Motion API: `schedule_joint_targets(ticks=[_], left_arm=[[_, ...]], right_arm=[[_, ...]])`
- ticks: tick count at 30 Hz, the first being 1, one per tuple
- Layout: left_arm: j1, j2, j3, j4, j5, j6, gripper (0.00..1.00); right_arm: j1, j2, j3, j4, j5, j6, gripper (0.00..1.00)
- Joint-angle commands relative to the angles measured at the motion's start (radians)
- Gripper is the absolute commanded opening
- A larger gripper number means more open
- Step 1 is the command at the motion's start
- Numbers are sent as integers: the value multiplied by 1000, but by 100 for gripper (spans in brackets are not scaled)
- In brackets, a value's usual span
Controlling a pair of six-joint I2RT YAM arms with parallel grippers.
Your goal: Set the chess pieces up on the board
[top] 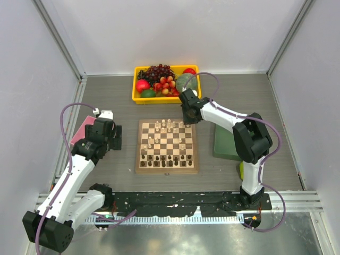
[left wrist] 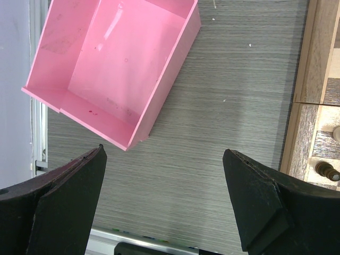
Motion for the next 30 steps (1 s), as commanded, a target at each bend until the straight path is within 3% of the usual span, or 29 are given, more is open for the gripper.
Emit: schedule_joint_targets(ticks=[1, 15, 30], left_arm=[[4, 4, 28, 5, -5, 9, 99], [4, 1, 29, 6, -3, 9, 99], [4, -10, 25, 8, -3, 9, 99]], right_arm=[[-2, 5, 35, 23, -8, -10, 27], [-2, -15, 69, 3, 3, -25, 44], [0, -217, 68, -17, 20, -33, 54]])
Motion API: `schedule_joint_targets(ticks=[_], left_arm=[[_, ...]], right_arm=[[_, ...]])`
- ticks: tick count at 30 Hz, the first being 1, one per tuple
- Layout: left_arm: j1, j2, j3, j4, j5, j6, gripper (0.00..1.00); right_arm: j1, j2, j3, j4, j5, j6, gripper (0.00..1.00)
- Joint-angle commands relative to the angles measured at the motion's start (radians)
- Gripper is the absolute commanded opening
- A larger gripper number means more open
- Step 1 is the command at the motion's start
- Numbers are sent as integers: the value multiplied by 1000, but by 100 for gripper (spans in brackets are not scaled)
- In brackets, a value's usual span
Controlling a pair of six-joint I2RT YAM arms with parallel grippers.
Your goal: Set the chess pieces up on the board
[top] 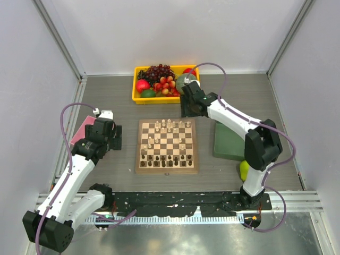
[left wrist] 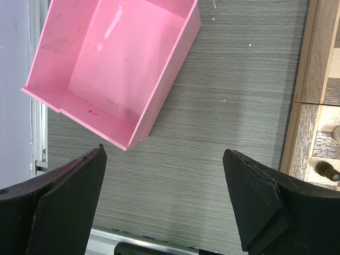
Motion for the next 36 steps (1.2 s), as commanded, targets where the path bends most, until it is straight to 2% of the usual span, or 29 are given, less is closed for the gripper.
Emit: schedule_joint_targets(ticks=[1, 9, 23, 32, 36], left_arm=[[4, -12, 28, 8, -4, 9, 99], [4, -4, 28, 8, 1, 12, 99], [6, 10, 32, 3, 35, 20, 99], [4, 73, 130, 15, 304, 5, 99], [1, 135, 161, 90, 488, -38, 94]], right_arm=[[2, -122, 24, 6, 8, 2, 55], [48, -182, -22, 25, -33, 41, 56], [216, -119, -24, 31, -61, 87, 56], [223, -237, -103, 32, 25, 93, 56], [214, -295, -159, 39, 69, 113, 56]])
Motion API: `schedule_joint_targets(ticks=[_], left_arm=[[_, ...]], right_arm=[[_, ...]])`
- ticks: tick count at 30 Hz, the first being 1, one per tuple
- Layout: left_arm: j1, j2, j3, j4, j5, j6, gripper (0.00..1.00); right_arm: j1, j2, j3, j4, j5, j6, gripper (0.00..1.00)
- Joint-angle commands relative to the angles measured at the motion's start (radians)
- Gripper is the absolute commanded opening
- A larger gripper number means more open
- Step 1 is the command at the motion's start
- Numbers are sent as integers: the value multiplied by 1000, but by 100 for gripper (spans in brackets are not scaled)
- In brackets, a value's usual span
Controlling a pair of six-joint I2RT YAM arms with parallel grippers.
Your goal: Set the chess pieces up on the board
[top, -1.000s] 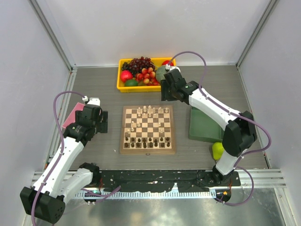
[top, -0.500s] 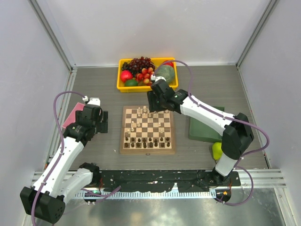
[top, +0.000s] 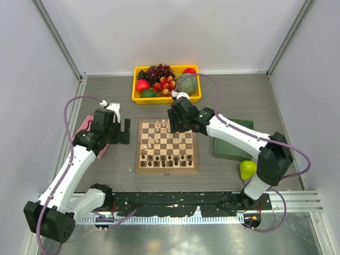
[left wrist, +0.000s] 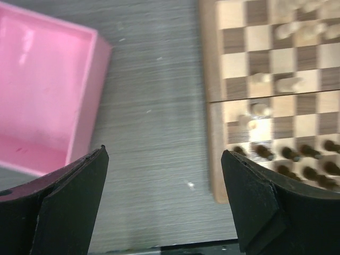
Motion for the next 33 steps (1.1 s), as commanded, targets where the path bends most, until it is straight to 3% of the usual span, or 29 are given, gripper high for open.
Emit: schedule_joint_targets(ticks=[1, 5, 15, 33], left_arm=[[-2, 62, 60, 104, 251, -47, 94], [-59, 150, 112, 131, 273, -67, 91], [-275, 370, 258, 109, 169, -46, 81], [-347, 597, 334, 132, 134, -67, 54]], right_arm=[[-11, -112, -38, 24, 83, 32, 56], [-30, -180, -86, 22, 157, 61, 56], [-141, -374, -237, 82, 206, 113, 53], [-172, -425, -313, 133, 163, 162, 50]])
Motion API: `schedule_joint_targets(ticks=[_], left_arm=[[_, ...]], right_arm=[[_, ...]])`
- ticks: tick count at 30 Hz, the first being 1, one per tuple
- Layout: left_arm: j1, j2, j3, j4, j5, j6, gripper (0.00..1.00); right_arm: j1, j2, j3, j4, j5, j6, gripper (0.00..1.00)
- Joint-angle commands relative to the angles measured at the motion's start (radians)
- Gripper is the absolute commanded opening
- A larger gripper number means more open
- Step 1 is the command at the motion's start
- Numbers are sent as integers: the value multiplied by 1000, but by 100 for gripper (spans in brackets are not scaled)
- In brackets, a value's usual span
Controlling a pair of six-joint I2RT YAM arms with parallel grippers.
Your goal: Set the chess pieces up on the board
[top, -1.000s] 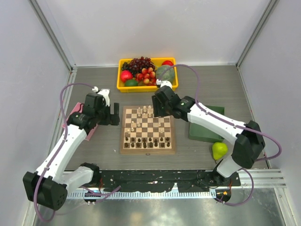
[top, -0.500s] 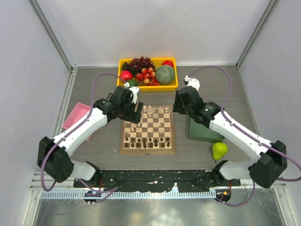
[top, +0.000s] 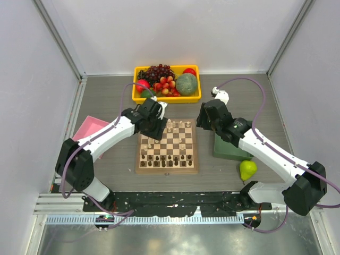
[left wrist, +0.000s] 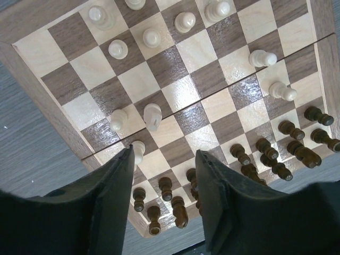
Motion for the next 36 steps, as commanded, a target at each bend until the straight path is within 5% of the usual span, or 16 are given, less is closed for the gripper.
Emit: schedule_joint_targets(ticks=[1, 36], left_arm=[[-4, 37, 59, 30, -37, -14, 53], [-4, 166, 63, 21, -14, -8, 35]], right_arm=[[-7, -20, -4, 47, 1, 27, 51], [-16, -7, -15, 53, -26, 29, 50]])
